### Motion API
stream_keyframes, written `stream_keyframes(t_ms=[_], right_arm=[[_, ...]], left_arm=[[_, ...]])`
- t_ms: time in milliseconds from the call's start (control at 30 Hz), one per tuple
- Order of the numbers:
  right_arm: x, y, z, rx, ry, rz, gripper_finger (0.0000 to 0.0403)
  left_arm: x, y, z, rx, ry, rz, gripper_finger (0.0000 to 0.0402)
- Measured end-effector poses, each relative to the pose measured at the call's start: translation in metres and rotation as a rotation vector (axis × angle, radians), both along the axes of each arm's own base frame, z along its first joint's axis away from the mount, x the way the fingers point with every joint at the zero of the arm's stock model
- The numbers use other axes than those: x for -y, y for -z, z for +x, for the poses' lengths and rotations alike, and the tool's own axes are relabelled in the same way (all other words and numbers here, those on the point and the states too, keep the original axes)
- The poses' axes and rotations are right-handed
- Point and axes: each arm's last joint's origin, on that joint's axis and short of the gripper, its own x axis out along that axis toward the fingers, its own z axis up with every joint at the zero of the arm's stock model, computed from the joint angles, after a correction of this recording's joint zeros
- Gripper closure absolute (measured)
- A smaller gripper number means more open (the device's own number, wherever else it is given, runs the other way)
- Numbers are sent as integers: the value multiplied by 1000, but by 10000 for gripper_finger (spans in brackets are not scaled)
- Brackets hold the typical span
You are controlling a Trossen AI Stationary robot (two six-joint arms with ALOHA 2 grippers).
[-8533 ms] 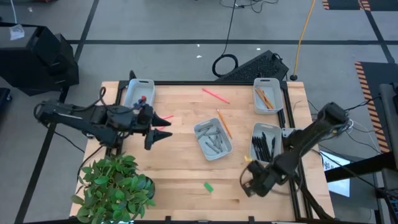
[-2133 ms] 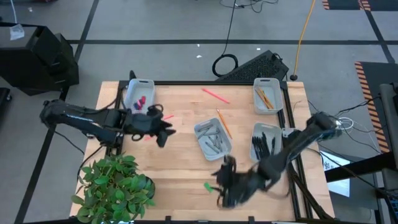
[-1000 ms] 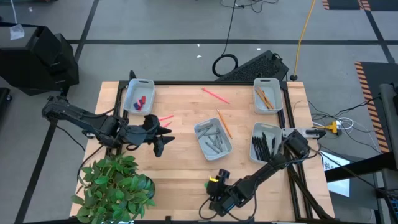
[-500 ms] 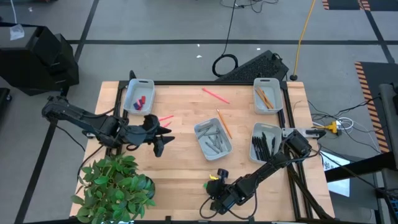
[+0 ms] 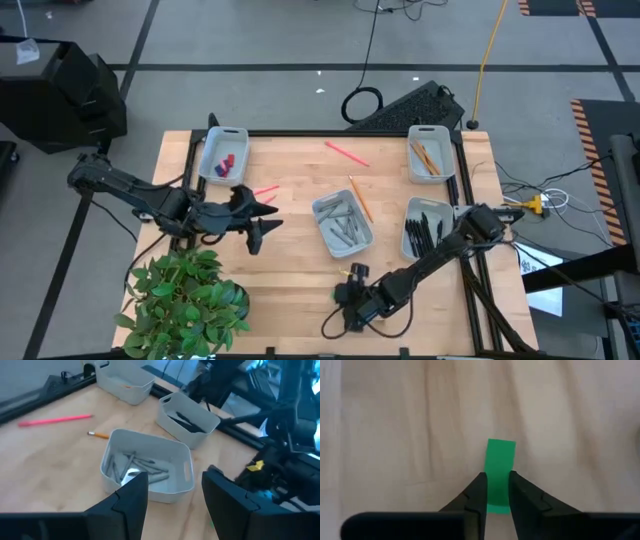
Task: Sort crayons/erasers/pens/pencils in bins
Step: Put the green eraser into the top left gray bin
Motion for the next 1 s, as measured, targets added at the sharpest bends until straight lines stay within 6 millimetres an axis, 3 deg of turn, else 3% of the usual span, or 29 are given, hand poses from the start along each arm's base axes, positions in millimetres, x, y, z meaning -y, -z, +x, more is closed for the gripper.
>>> stream_keyframes(t_ms=[300,467,733,867,1000], right_arm=[[33,-89,-7,177,-114,-116,348],[65,-131,-7,296,-121,-254,348],[101,-156,0,374,-105,-318,348],[105,-156,1,375,-97,-319,348],[104,-158,2,401,-79,-299,348]], left_arm=[[-16,3,9,18,-87,-399,210],[-31,3,24,41,-73,-663,200],[-32,23,70,38,74,-867,201],[-30,39,89,26,93,-913,214],[-29,47,96,13,92,-899,224]])
